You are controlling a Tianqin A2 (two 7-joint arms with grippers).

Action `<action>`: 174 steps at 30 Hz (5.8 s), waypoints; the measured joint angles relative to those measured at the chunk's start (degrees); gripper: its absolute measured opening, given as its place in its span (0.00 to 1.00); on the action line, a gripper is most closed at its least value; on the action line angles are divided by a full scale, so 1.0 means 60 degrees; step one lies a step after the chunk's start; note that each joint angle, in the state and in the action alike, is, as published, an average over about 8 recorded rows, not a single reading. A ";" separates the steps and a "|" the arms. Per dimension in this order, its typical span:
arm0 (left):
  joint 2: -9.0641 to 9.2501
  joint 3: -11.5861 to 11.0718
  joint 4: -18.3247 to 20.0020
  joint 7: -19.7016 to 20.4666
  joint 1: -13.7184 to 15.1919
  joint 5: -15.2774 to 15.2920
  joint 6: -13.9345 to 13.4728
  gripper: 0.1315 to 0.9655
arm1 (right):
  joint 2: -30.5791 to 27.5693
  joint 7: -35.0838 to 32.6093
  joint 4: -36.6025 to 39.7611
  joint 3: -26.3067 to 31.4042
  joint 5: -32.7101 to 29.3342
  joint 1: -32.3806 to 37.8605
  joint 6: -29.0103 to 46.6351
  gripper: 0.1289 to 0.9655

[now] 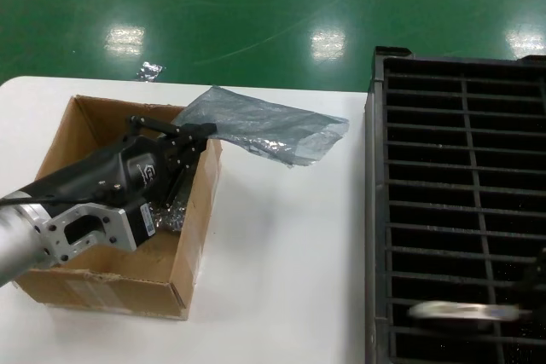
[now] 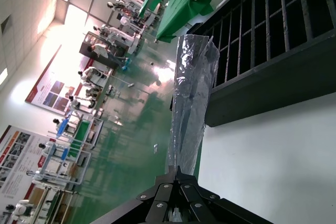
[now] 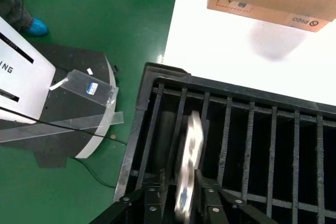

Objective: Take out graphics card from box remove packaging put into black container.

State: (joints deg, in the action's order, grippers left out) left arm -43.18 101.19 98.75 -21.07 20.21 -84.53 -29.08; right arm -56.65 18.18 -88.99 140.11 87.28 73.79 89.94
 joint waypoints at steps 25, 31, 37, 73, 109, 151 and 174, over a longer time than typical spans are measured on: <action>0.0000 0.0000 0.0000 0.0000 0.0000 0.0000 0.0000 0.01 | -0.1248 -0.1954 -0.1124 -0.3737 0.1523 -0.3589 -0.1732 0.56; 0.0000 0.0000 0.0000 0.0000 0.0000 0.0000 0.0000 0.01 | -0.1835 -0.3301 -0.1324 -0.5904 0.3863 -0.6287 -0.2990 0.73; 0.0000 0.0000 0.0000 0.0000 0.0000 0.0000 0.0000 0.01 | -0.1466 -0.3880 -0.1084 -0.8428 0.6214 -0.8764 -0.2940 0.84; -0.0734 0.2582 0.0073 0.5280 0.0661 -0.3182 0.1218 0.01 | -0.0008 -0.1749 0.0531 -1.2614 0.8825 -1.1427 -0.0626 1.00; 0.0191 0.5150 -0.3155 0.9267 0.2870 -0.1778 0.1100 0.18 | -0.0015 -0.1755 0.0532 -1.2610 0.8832 -1.1432 -0.0631 1.00; -0.0040 0.3081 -0.0829 0.3414 0.0591 0.0662 0.4275 0.97 | 0.2046 -0.2154 0.0226 -1.1190 0.6897 -1.1703 -0.5120 1.00; 0.1915 0.1000 -0.0985 0.3458 -0.1179 -0.1019 0.4530 1.00 | 0.4074 -0.2545 -0.0075 -0.9796 0.4996 -1.1969 -0.9529 1.00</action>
State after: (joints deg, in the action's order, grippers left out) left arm -31.70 107.19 92.84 -0.33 13.14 -90.64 -1.90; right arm -32.21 2.91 -89.44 81.34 117.26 1.97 32.77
